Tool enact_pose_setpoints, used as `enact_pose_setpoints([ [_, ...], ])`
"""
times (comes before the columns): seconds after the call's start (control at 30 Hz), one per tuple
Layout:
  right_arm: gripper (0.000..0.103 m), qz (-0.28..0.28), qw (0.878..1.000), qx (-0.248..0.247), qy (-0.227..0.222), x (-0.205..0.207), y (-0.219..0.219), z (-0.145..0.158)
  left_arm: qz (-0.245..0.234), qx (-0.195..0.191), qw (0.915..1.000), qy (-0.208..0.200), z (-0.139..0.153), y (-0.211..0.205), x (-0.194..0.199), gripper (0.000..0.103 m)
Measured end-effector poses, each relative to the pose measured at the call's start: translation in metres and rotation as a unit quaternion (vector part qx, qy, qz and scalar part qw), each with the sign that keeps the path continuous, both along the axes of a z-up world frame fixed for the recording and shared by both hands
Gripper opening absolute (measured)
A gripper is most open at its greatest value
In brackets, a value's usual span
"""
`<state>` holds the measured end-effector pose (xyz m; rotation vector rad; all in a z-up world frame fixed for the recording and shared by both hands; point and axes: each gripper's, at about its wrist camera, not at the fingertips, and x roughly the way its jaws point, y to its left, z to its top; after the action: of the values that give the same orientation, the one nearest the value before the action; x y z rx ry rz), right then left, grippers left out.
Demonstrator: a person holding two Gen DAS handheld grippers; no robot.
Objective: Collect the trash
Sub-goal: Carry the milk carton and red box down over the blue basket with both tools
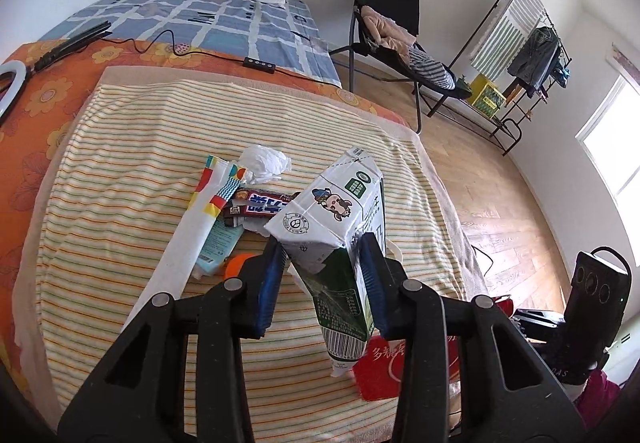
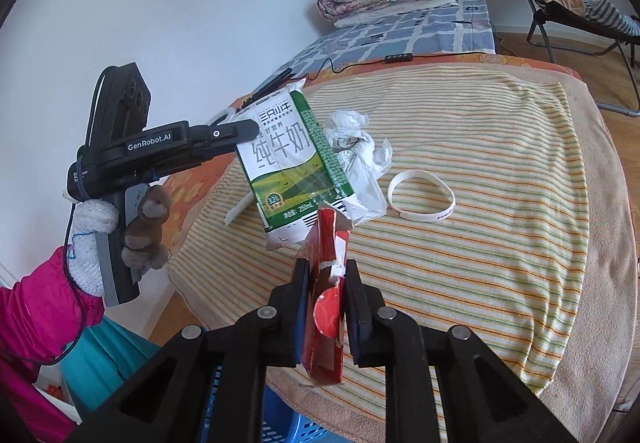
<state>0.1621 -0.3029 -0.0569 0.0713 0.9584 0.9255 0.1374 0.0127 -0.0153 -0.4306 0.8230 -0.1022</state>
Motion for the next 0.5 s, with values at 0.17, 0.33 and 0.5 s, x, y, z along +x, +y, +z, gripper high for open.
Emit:
enact_pose_setpoints([
  [0.17, 0.012, -0.027, 0.999, -0.015, -0.041, -0.007, -0.006, 0.024, 0.007, 0.023, 0.9996, -0.016, 0.015, 0.016, -0.026, 0.038],
  [0.33, 0.012, -0.027, 0.997, -0.036, -0.060, -0.018, 0.001, 0.034, -0.001, 0.077, 0.9970, -0.010, 0.017, 0.015, -0.044, 0.038],
  [0.5, 0.012, -0.025, 0.997, -0.046, -0.060, -0.025, 0.008, 0.036, -0.025, 0.099, 0.9948, 0.001, 0.008, 0.003, -0.060, 0.038],
])
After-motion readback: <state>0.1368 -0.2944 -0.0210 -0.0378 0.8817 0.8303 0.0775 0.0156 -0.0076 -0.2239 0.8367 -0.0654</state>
